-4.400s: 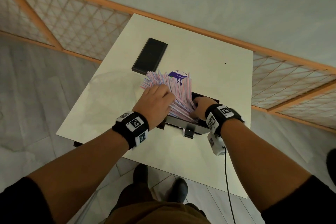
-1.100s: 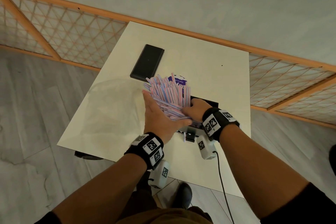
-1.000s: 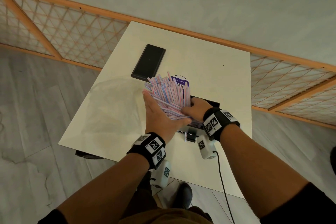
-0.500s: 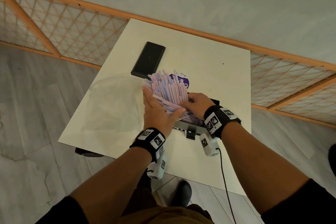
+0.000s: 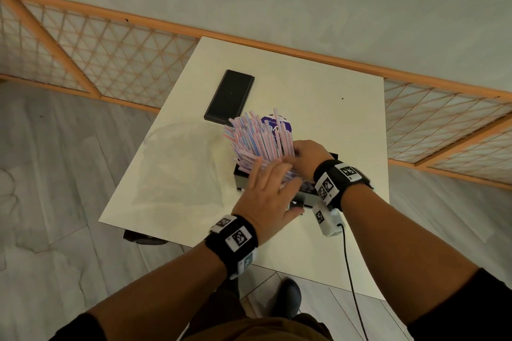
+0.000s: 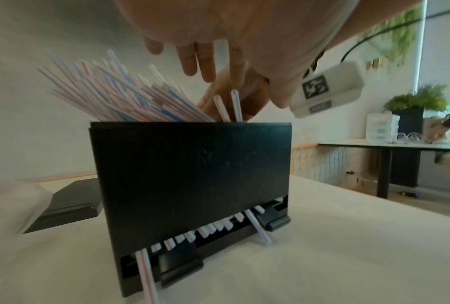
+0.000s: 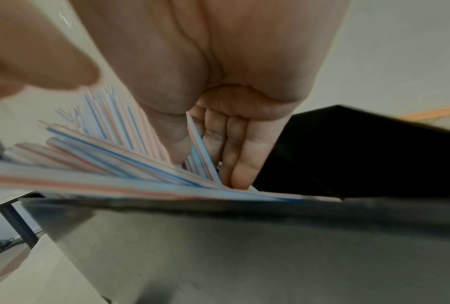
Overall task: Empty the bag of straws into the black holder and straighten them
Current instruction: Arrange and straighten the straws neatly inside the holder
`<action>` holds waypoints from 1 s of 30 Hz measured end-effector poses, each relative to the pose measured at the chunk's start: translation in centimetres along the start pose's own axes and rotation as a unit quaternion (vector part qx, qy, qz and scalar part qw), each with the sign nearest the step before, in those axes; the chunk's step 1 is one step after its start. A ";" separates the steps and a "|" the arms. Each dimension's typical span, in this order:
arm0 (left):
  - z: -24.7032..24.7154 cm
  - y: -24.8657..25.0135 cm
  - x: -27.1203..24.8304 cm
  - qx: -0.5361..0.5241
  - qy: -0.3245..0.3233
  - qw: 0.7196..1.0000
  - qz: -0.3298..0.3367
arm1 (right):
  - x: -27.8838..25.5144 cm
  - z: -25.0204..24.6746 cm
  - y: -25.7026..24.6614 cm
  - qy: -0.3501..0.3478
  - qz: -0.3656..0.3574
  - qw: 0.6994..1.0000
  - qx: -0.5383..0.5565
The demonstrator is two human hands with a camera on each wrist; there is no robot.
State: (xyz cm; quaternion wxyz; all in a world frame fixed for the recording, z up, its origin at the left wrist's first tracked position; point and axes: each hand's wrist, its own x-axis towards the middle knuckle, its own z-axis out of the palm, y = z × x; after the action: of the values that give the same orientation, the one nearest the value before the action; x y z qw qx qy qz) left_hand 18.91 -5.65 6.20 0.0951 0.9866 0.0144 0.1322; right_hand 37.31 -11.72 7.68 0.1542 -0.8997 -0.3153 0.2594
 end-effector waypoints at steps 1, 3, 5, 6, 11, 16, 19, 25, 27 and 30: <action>0.5 -0.2 0.3 0.017 -0.012 1.000 0.007 | 0.1 0.1 0.0 0.001 -0.002 1.000 0.001; 1.3 -1.0 1.0 0.035 -0.030 0.999 0.013 | 0.1 0.6 0.1 -0.006 -0.003 1.000 -0.003; 1.5 -2.2 1.5 0.046 -0.039 0.998 0.017 | 0.3 1.1 0.2 -0.019 -0.005 1.000 -0.011; 1.3 -2.8 1.6 0.050 -0.042 0.998 0.014 | 0.3 1.2 0.3 -0.024 -0.005 1.000 -0.008; 0.2 -5.3 1.3 0.046 -0.047 0.998 -0.017 | -0.8 -0.3 -0.3 0.006 -0.038 0.999 0.010; 0.1 -5.9 1.3 0.026 -0.041 0.999 -0.022 | -3.1 -4.0 -2.7 0.066 -0.114 0.991 -0.024; 0.3 -5.7 1.4 0.019 -0.037 0.999 -0.029 | -4.2 -6.2 -4.6 0.069 -0.151 0.984 -0.065; 0.0 -5.3 1.2 0.015 0.026 0.997 -0.071 | -4.3 -4.9 -6.0 -0.035 -0.136 0.974 -0.180; -0.3 -5.3 0.6 -0.006 0.076 0.991 -0.108 | -3.6 -2.8 -5.1 -0.084 -0.106 0.968 -0.210; -0.4 -5.3 -0.5 -0.038 0.111 0.976 -0.181 | -3.2 -0.5 -4.2 -0.097 -0.094 0.964 -0.230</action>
State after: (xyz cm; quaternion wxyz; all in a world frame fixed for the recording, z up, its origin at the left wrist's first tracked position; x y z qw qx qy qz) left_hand 18.35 -0.40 5.40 0.1531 0.9423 0.1986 0.2219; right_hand 33.41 -10.70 11.18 -0.0644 -0.8476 -0.4635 0.2502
